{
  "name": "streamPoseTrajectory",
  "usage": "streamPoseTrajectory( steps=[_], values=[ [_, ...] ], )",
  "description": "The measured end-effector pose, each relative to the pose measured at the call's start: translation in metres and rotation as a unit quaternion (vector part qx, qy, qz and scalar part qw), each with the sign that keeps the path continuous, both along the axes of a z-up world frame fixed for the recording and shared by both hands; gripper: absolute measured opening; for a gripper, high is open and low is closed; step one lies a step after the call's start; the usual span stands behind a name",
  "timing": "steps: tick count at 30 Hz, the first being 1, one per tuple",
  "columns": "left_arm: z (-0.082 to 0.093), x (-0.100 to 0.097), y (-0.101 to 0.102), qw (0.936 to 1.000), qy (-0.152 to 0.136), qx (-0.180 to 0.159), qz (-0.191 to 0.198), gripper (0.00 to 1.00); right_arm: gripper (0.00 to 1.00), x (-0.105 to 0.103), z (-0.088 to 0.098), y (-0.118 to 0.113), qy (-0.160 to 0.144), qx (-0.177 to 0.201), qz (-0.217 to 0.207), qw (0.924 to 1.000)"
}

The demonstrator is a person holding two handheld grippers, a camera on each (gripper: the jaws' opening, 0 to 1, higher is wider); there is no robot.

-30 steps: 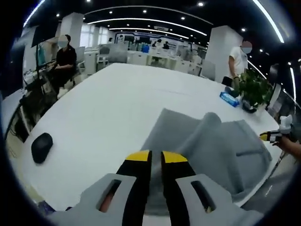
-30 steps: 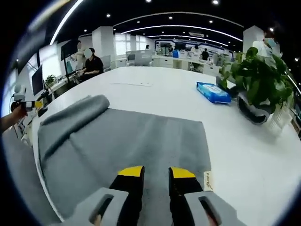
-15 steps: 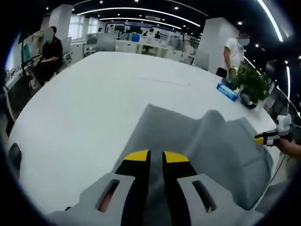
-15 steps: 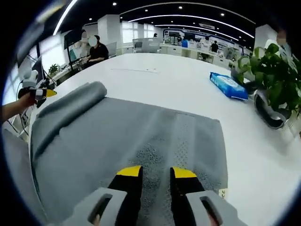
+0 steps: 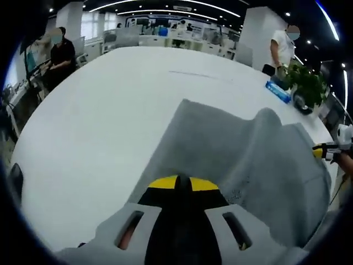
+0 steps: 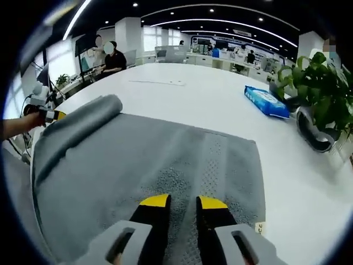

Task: Open the folded towel by lifting each exposed corner and separating the folded layers until the towel lies flat within the target outline without major curled edges

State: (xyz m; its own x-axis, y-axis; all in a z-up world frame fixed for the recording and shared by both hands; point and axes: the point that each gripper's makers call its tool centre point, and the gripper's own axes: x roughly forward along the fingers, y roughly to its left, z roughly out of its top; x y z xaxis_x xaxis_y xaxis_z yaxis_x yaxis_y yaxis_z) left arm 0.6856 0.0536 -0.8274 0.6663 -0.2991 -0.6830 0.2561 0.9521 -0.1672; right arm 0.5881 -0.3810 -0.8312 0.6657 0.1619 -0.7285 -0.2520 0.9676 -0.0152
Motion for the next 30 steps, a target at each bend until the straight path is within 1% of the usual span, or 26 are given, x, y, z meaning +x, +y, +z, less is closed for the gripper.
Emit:
streamPoseTrajectory(
  steps=[4,8,19,23,27,30],
  values=[
    [0.0,0.002,0.004,0.9999,-0.007,0.014,0.001,0.03,0.13,0.003,0.0,-0.001,-0.001,-0.005,0.0,1.0],
    [0.001,0.007,0.008,0.9998,-0.008,0.013,0.009,0.03,0.09,0.009,-0.001,-0.004,-0.003,-0.011,0.001,0.9999],
    [0.001,0.024,0.025,0.999,-0.016,0.025,0.032,0.03,0.04,0.026,-0.001,-0.015,-0.009,-0.03,-0.001,0.9995],
    [0.001,0.03,0.031,0.9987,-0.016,0.028,0.039,0.03,0.03,0.035,0.0,-0.023,-0.014,-0.043,-0.007,0.999],
    [0.0,0.037,0.038,0.9982,-0.017,0.032,0.047,0.03,0.01,0.043,0.0,-0.032,-0.019,-0.065,-0.012,0.9977],
    [0.0,0.041,0.043,0.9979,-0.017,0.034,0.053,0.03,0.01,0.05,-0.001,-0.039,-0.021,-0.072,-0.017,0.9971]
  ],
)
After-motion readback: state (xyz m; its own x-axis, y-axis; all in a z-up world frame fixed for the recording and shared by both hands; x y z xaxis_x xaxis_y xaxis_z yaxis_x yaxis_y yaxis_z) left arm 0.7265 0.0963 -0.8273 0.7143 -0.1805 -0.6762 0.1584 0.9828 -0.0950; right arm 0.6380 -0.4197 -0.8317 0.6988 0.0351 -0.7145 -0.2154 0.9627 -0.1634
